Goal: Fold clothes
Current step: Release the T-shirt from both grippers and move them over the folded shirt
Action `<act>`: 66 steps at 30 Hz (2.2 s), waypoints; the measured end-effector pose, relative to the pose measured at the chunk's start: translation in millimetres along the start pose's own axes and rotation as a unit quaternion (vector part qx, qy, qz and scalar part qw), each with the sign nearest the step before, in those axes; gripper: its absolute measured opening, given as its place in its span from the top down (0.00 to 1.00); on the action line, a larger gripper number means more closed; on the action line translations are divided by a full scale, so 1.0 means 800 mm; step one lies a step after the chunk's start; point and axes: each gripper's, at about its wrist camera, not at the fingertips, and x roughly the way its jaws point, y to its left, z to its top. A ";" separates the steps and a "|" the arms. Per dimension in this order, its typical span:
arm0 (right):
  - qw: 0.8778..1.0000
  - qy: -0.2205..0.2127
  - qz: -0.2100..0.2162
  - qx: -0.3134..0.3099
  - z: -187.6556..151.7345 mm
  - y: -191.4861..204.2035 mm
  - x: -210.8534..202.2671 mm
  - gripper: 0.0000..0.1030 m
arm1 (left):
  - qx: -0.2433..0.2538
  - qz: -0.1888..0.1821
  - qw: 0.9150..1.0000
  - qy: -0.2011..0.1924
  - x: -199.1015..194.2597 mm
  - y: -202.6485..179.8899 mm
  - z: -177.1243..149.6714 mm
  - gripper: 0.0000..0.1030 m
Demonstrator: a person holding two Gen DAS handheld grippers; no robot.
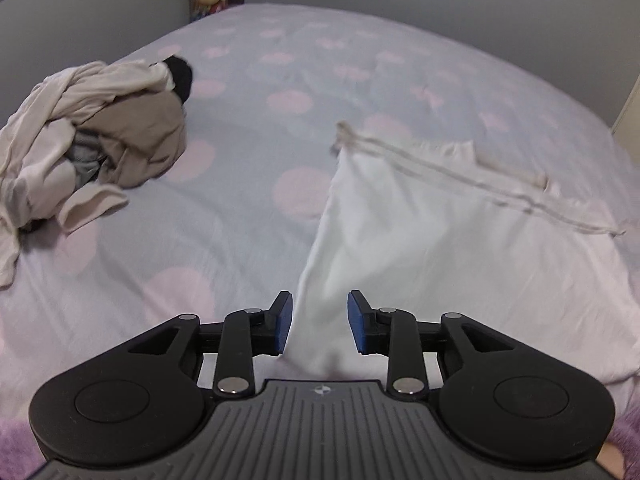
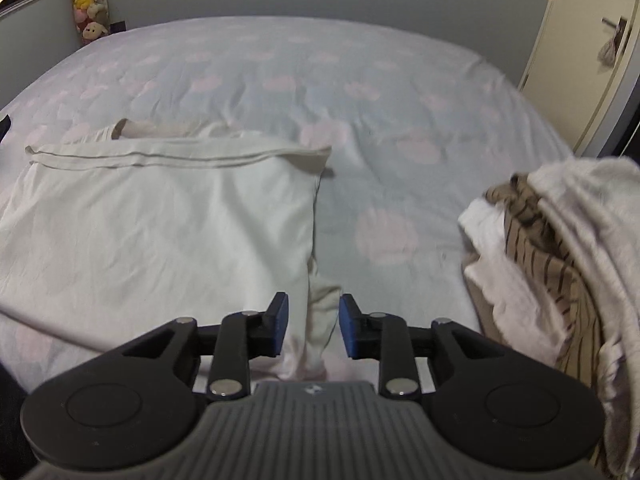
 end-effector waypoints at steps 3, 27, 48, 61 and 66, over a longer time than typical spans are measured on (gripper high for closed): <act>1.000 -0.009 0.010 0.006 0.009 0.011 0.002 0.67 | -0.005 -0.024 1.000 -0.003 0.004 -0.010 0.006 0.73; 0.996 0.023 0.076 -0.034 0.067 0.098 0.143 0.65 | 0.111 -0.078 0.990 0.032 0.135 -0.092 0.032 0.72; 0.994 -0.040 0.076 -0.068 0.166 0.124 0.278 0.64 | 0.191 -0.095 0.977 -0.023 0.269 -0.172 0.153 0.72; 0.995 -0.072 0.068 -0.026 0.230 0.108 0.283 0.63 | 0.169 -0.084 0.980 -0.068 0.245 -0.175 0.194 0.72; 0.996 -0.070 0.063 -0.011 0.210 0.077 0.243 0.57 | 0.161 -0.060 0.983 -0.064 0.201 -0.140 0.176 0.72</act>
